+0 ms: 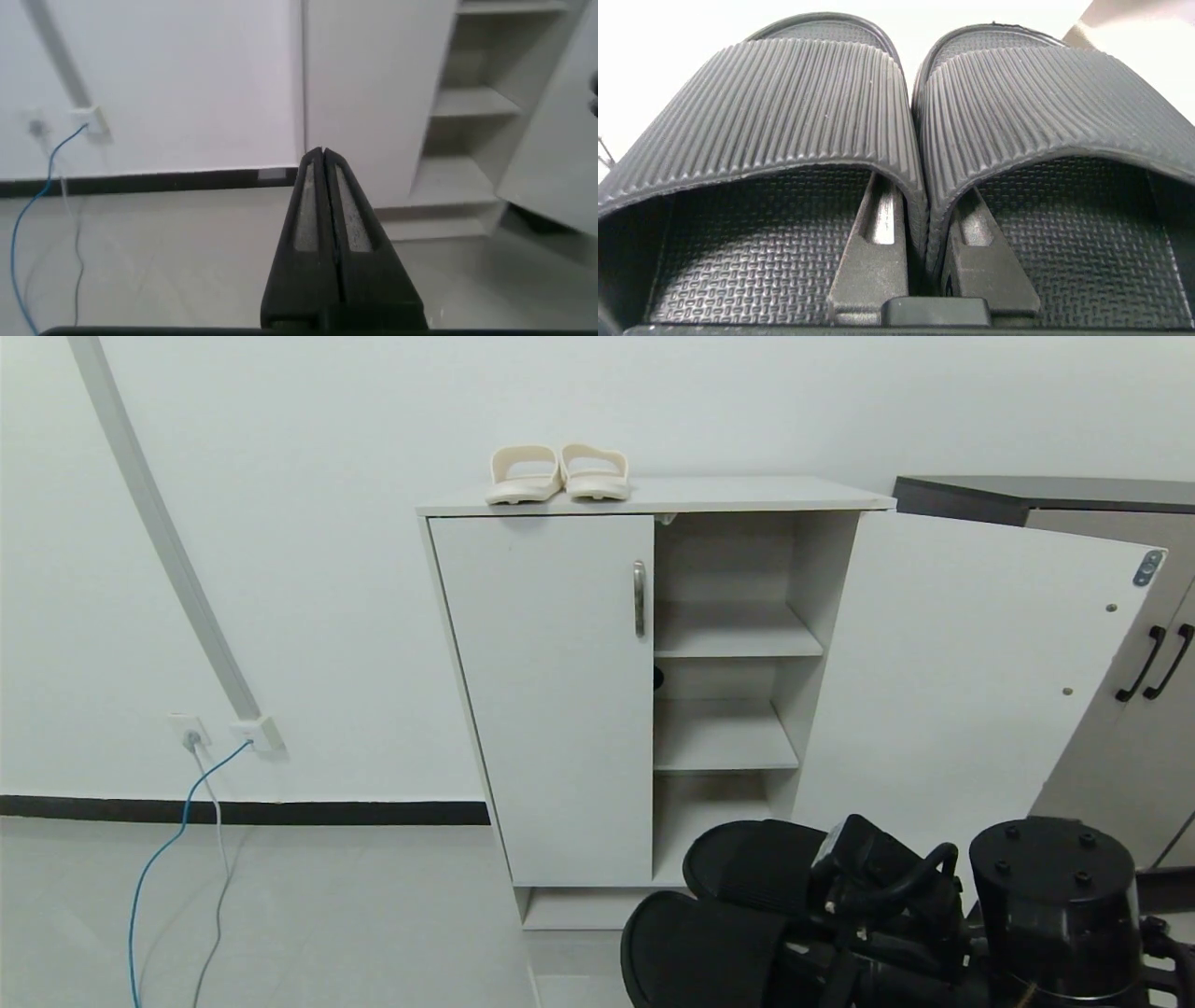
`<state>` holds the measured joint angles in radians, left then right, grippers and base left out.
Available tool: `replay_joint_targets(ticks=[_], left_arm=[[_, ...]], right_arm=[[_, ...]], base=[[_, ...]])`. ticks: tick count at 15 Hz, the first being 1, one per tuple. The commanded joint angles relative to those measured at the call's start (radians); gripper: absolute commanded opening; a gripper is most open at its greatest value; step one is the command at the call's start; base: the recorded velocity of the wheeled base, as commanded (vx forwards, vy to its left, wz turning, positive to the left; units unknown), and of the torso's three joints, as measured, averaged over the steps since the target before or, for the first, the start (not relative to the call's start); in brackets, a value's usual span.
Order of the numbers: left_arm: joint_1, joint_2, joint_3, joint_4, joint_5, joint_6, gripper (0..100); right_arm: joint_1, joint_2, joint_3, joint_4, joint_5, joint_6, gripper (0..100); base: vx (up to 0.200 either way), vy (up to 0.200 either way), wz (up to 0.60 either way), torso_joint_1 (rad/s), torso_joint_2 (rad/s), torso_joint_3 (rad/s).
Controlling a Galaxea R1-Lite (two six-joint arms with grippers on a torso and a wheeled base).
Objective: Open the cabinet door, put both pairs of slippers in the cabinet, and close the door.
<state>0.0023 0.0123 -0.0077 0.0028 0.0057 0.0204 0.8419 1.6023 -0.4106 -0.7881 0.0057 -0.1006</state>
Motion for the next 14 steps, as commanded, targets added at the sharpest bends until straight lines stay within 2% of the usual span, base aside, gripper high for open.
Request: replay_joint_targets(ticks=[1,3,4,6,8,14], left_arm=[[0.001,-0.011,0.005,0.002,-0.024,0.016,0],[0.001,-0.012,0.005,0.0,-0.021,0.004,0],[0.001,-0.012,0.005,0.0,-0.02,-0.008,0],[0.001,-0.012,0.005,0.0,-0.018,-0.011,0],[0.001,-0.012,0.005,0.0,-0.018,-0.013,0],[0.001,-0.012,0.005,0.0,-0.02,-0.01,0]], right_arm=[[0.002,0.022,0.0,-0.02,-0.001,0.001,0],[0.002,0.053,-0.01,-0.076,-0.02,0.004,0],[0.002,0.082,-0.025,-0.103,-0.064,0.015,0],[0.028,0.163,-0.08,-0.137,-0.167,0.09,0],[0.072,0.252,-0.174,-0.145,-0.322,0.203,0],[0.111,0.455,-0.419,-0.142,-0.622,0.312,0]], base=[[0.0,0.0,0.0,0.0,0.0,0.0],[0.0,0.0,0.0,0.0,0.0,0.0],[0.0,0.0,0.0,0.0,0.0,0.0],[0.0,0.0,0.0,0.0,0.0,0.0],[0.0,0.0,0.0,0.0,0.0,0.0],[0.0,0.0,0.0,0.0,0.0,0.0]])
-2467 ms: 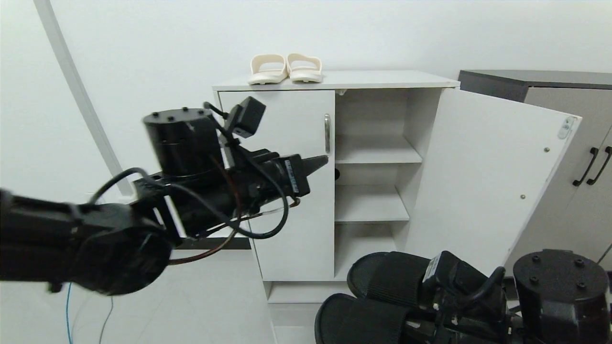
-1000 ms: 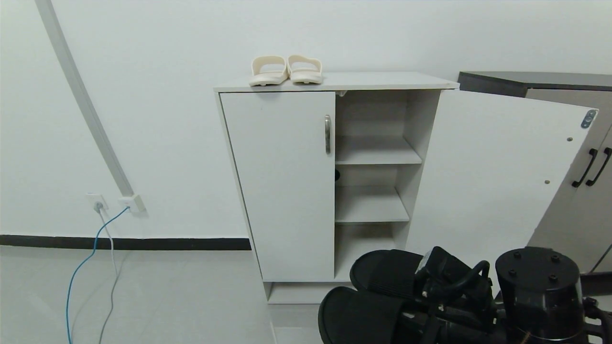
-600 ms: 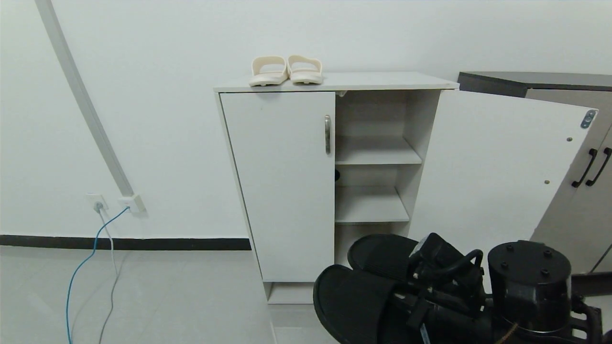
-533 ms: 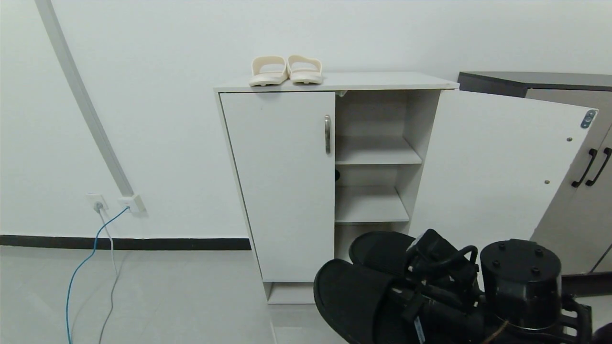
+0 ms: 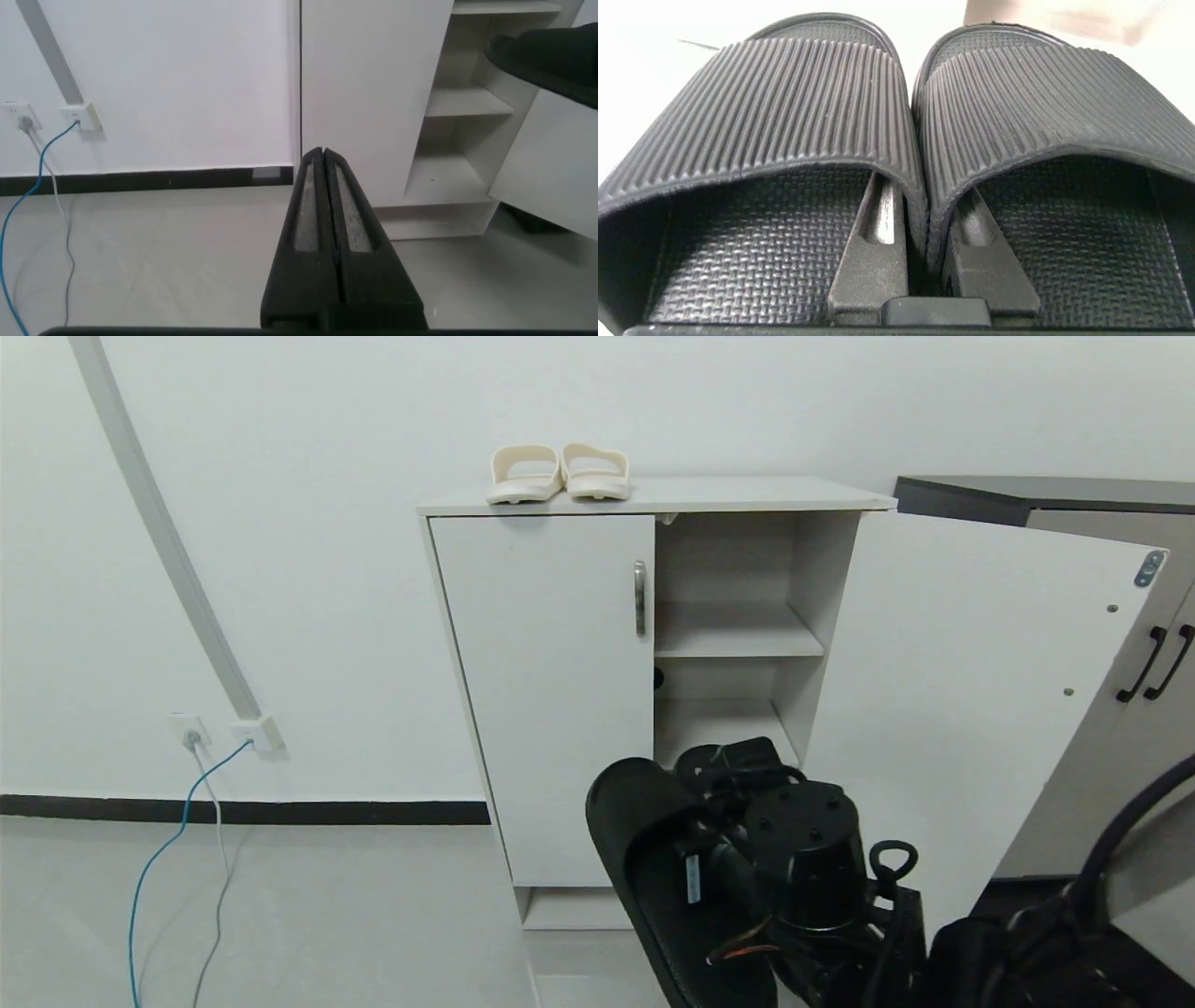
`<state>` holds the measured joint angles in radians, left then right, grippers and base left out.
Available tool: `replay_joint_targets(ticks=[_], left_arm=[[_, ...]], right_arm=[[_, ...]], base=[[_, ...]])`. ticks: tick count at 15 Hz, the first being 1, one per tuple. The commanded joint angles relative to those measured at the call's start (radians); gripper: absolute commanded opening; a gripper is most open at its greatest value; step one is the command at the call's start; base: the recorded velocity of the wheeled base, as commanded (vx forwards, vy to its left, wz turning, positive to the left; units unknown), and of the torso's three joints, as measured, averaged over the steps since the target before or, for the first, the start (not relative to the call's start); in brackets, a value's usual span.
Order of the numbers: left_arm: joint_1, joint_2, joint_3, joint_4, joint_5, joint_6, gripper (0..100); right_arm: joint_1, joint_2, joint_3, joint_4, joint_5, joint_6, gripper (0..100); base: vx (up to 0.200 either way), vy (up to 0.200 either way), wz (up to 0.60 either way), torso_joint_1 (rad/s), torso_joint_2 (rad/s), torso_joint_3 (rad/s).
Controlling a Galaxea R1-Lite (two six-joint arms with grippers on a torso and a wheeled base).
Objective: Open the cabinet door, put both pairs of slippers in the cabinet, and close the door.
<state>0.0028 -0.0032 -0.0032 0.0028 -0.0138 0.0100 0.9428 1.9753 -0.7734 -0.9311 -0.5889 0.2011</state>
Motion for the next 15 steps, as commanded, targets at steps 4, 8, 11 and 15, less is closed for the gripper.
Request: replay_joint_targets(ticks=[4,8,11,15], left_arm=[[0.0,0.003,0.0,0.002,0.0,0.001,0],[0.0,0.003,0.0,0.0,0.0,0.002,0],[0.0,0.003,0.0,0.0,0.0,0.001,0],[0.0,0.003,0.0,0.0,0.0,-0.001,0]], right_arm=[[-0.007,0.194,-0.168,-0.002,-0.221,0.015,0],[-0.056,0.218,-0.208,-0.009,-0.264,0.017,0],[-0.07,0.234,-0.207,-0.009,-0.264,0.015,0],[-0.081,0.24,-0.208,-0.009,-0.261,0.015,0]], base=[[0.0,0.0,0.0,0.0,0.0,0.0],[0.0,-0.2,0.0,0.0,0.0,0.005],[0.0,-0.2,0.0,0.005,0.0,0.004],[0.0,0.0,0.0,0.0,0.0,0.0]])
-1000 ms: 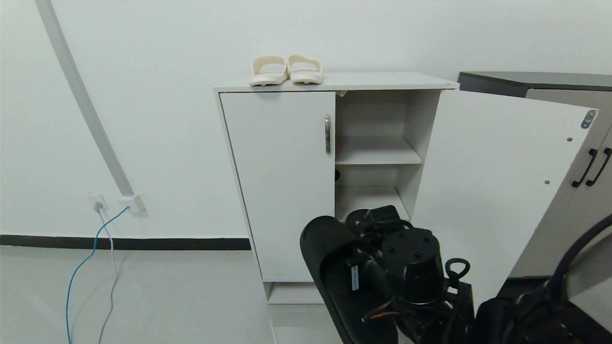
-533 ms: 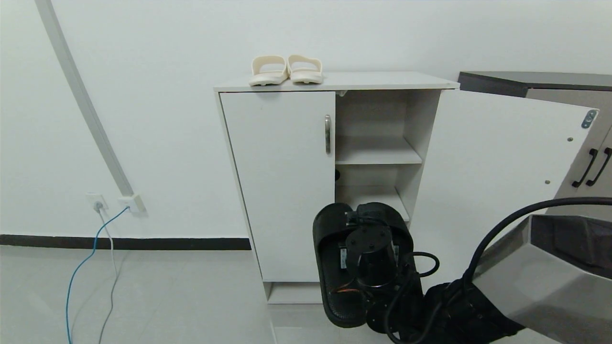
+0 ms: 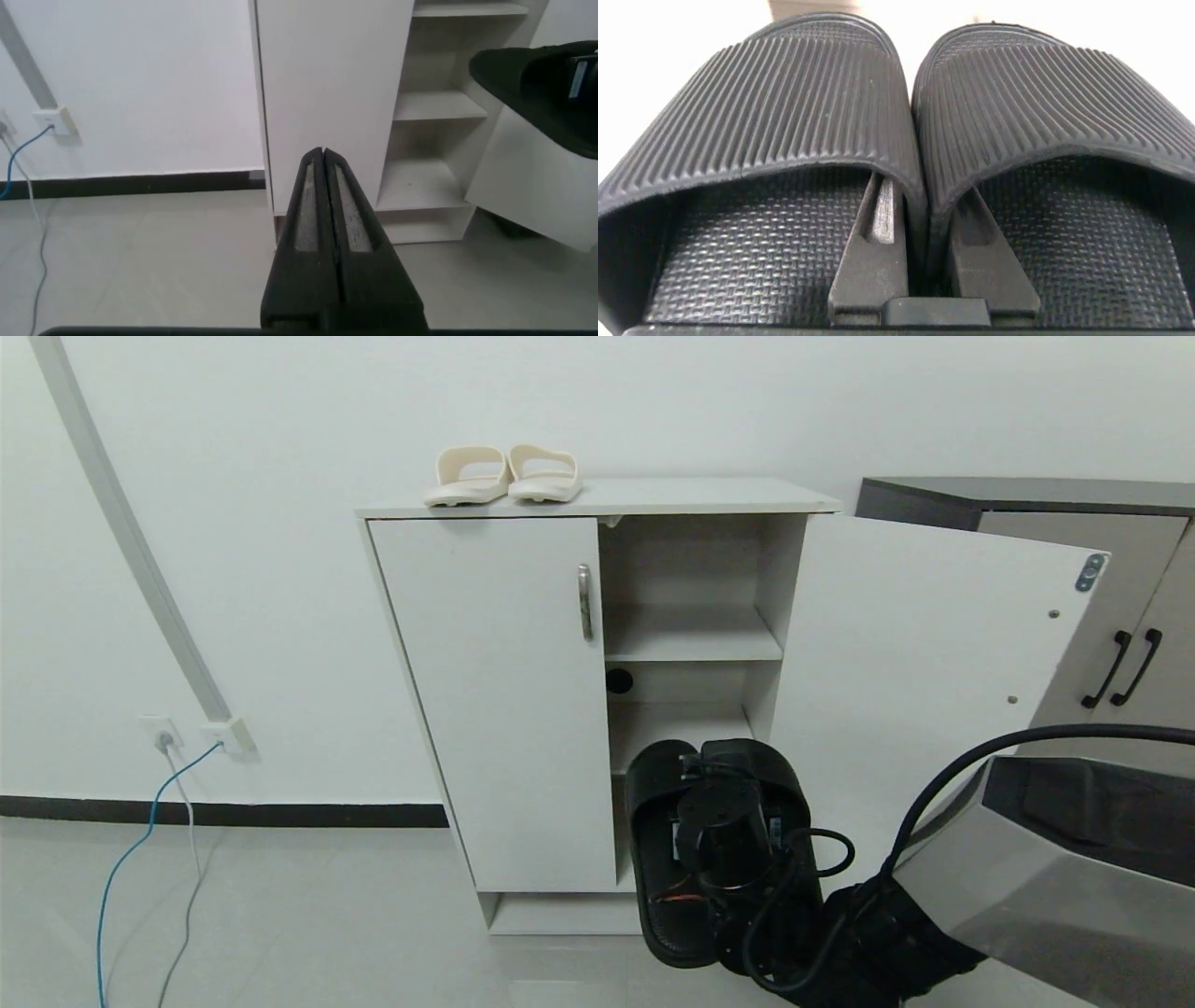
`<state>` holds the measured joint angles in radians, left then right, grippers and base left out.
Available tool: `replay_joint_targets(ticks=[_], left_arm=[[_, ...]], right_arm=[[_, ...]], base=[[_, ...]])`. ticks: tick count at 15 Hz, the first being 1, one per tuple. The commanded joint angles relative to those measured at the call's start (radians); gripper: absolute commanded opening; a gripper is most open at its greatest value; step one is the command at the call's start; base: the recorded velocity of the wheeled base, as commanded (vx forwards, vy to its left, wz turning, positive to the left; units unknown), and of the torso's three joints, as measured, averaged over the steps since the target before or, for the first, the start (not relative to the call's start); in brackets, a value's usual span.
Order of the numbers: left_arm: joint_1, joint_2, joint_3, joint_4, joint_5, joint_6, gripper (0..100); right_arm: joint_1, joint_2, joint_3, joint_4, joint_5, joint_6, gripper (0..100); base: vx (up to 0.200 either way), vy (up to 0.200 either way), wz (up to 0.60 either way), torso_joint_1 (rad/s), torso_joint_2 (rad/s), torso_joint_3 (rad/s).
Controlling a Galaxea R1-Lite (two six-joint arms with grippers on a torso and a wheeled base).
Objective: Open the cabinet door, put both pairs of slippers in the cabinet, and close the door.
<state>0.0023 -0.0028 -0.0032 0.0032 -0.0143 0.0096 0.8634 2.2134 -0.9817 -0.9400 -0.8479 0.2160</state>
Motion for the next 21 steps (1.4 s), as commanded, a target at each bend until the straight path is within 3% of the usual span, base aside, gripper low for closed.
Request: replay_joint_targets(ticks=[1,7,21], left_arm=[[0.001,0.003,0.0,0.0,0.0,0.0,0],[0.001,0.004,0.0,0.0,0.0,0.0,0],[0.001,0.004,0.0,0.001,-0.001,0.0,0]], right_arm=[[0.003,0.003,-0.003,0.001,0.003,0.0,0],[0.011,0.108,-0.103,0.001,0.02,-0.001,0],[0.009,0.126,-0.112,0.0,0.038,0.013,0]], base=[[0.0,0.0,0.0,0.0,0.0,0.0],[0.0,0.0,0.0,0.0,0.0,0.0],[0.0,0.0,0.0,0.0,0.0,-0.011]])
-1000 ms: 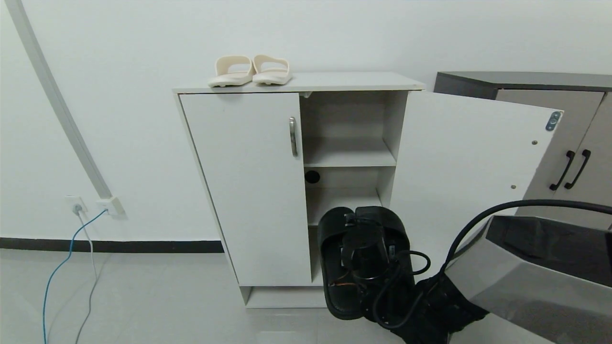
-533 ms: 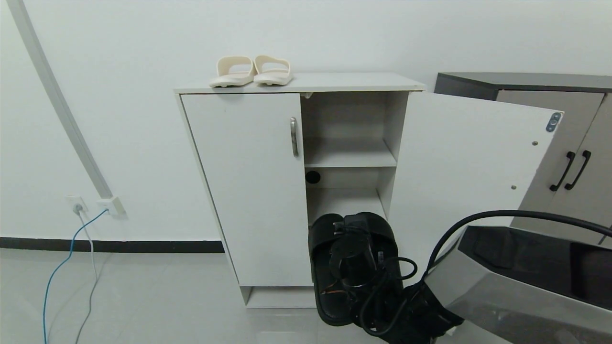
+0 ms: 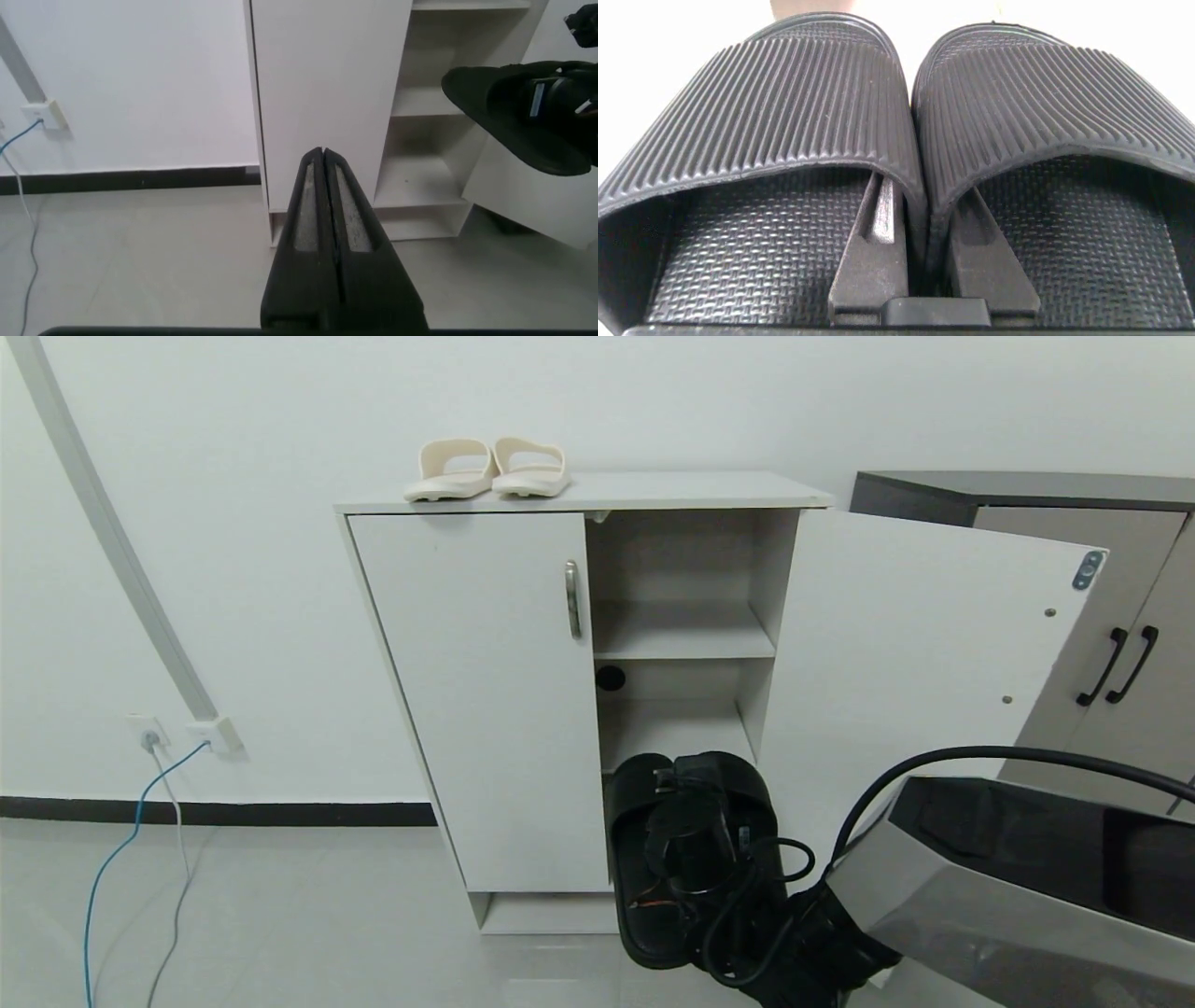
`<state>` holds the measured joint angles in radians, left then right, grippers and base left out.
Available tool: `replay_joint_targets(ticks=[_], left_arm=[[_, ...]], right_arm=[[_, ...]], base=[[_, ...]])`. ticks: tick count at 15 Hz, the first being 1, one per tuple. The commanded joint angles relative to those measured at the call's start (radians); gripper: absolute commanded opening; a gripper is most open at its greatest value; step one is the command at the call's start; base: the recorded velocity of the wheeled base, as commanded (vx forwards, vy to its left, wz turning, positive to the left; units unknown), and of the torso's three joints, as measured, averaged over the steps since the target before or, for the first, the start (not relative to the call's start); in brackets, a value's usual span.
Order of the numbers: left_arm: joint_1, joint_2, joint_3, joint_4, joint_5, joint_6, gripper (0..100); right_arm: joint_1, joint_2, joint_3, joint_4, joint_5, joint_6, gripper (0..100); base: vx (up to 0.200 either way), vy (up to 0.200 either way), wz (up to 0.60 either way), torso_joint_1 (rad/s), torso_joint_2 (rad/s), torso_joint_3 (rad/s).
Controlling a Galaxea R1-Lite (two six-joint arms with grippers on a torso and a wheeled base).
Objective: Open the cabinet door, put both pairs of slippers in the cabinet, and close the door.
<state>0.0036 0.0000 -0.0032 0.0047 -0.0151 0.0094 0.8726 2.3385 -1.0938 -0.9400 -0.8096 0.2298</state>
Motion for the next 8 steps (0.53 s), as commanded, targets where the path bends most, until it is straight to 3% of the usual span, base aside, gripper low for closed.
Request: replay_joint_targets(ticks=[1,8], left_arm=[[-0.001,0.002,0.0,0.0,0.0,0.0,0],[-0.001,0.002,0.0,0.0,0.0,0.0,0]], right_arm=[[0.0,0.005,-0.001,0.0,0.0,0.0,0],[0.0,0.015,0.0,-0.008,0.0,0.0,0]], base=[[0.0,0.0,0.0,0.002,0.0,-0.144],[0.0,0.0,0.0,0.001,0.0,-0.191]])
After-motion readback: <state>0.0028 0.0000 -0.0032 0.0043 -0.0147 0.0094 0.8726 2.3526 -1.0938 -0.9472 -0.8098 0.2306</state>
